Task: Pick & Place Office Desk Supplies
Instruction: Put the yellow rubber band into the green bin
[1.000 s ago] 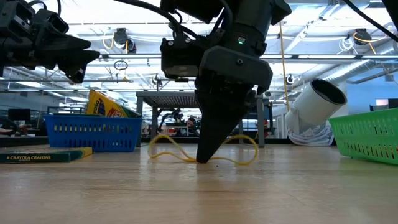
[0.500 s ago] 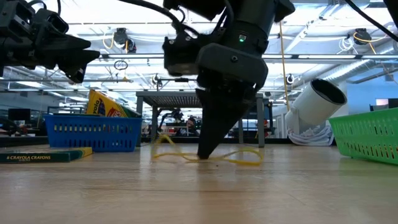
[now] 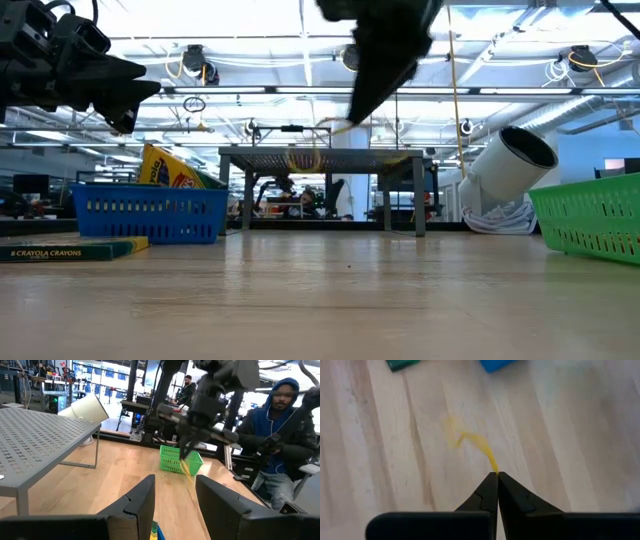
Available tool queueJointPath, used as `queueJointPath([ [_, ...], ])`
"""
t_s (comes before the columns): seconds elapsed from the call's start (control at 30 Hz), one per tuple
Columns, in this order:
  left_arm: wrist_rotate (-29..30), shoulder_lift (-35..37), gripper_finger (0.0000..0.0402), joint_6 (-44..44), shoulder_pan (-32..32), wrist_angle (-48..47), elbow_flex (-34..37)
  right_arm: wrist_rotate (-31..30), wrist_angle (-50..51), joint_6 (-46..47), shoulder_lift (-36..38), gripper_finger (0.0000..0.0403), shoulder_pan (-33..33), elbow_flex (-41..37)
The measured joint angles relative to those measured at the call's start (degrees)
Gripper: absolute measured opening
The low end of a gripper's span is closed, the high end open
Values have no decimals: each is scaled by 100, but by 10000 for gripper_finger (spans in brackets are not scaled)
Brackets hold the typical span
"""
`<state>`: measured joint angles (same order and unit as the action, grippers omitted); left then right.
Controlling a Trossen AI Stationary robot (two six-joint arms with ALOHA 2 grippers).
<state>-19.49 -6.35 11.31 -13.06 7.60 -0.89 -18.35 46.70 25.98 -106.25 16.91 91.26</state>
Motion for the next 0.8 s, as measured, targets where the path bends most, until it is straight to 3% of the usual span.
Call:
queueJointPath([
  [0.47, -2, -2, 152, -24, 2, -2, 0, -288, 2648, 2611, 1463, 0, 474, 7],
  [0.8, -2, -2, 152, -90, 1, -4, 0, -36, 4004, 4570, 1676, 0, 1204, -66],
])
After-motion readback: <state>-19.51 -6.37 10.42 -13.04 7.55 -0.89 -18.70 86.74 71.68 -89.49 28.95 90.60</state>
